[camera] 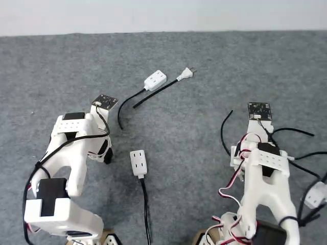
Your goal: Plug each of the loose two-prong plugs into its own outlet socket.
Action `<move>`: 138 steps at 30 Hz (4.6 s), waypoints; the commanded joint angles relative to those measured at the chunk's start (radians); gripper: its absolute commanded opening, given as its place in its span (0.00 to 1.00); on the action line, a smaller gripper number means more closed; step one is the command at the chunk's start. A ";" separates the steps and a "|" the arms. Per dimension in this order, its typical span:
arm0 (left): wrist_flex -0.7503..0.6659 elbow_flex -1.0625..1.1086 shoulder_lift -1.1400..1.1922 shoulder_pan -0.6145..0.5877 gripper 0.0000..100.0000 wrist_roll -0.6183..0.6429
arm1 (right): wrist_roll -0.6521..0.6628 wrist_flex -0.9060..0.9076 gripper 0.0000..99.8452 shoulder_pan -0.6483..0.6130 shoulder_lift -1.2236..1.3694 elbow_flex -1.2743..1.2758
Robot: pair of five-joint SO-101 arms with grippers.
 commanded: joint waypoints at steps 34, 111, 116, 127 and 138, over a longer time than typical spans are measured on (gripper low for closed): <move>-0.035 -0.005 -0.044 0.002 0.12 0.029 | 0.100 0.090 0.07 -0.087 0.048 -0.083; -0.035 -0.012 -0.046 -0.009 0.11 0.026 | 0.021 0.331 0.01 -0.367 -0.298 -0.206; -0.061 -0.007 -0.077 -0.052 0.10 0.025 | -0.018 0.478 0.01 -0.558 -0.435 -0.394; -0.281 0.383 -0.514 0.038 0.01 -0.063 | -0.020 0.455 0.01 -0.886 -0.374 -0.508; -0.259 0.437 -0.568 0.094 0.01 -0.172 | -0.025 0.343 0.01 -0.986 -0.372 -0.387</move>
